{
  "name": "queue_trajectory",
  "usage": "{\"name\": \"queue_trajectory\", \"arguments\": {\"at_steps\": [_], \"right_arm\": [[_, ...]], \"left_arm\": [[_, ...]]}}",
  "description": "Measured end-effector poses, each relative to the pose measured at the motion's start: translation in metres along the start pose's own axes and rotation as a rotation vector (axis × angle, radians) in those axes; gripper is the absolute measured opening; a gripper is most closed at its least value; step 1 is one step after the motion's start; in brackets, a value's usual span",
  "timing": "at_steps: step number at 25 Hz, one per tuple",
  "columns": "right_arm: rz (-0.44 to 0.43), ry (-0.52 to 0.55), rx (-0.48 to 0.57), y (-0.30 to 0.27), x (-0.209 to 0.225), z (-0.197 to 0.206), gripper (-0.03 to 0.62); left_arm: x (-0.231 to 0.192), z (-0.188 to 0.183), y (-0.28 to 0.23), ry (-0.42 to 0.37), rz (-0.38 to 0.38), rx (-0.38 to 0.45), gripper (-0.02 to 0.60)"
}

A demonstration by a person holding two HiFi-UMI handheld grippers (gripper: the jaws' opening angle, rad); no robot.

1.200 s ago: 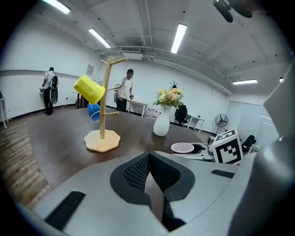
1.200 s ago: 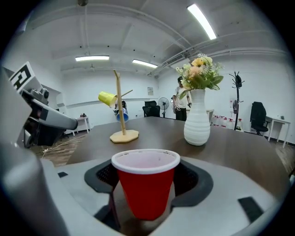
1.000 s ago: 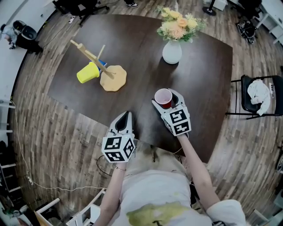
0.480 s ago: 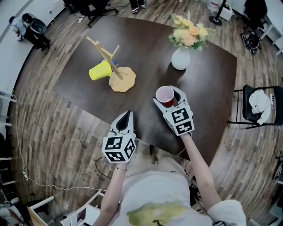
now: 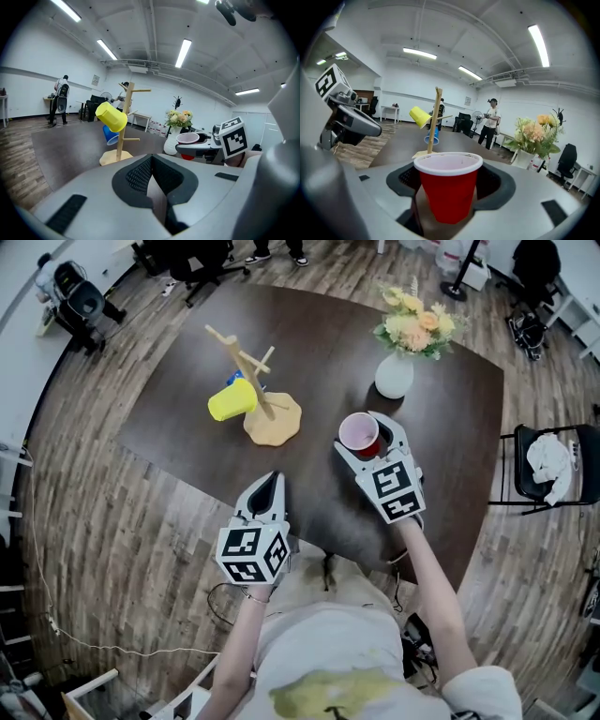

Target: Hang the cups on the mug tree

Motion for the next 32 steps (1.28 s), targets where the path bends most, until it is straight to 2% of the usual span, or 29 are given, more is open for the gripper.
{"name": "queue_trajectory", "arguments": {"at_steps": [7,16,32], "right_arm": [[0.031,0.1,0.023,-0.011,0.001,-0.037,0.322],[0.03,0.203,0.036,-0.037,0.003,-0.07,0.322],[-0.101,0.456,-0.009,-0.11,0.008,-0.114,0.322]], "left_arm": [[-0.018,-0.012,-0.006,-0.009,0.033,0.033,0.015],[-0.031,-0.032,-0.007,-0.035,0.05,0.073,0.015],[-0.041,-0.048,-0.018,-0.007,-0.018,0.062,0.015]]}}
Point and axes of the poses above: the fingertips, and each gripper's own axes: y backward along the fingers, x to its right, z out of its underside, the point moved 2 cm from there along y, backward along the fingers, and after that the axes turned 15 degrees about -y, right-handed, at the moved point
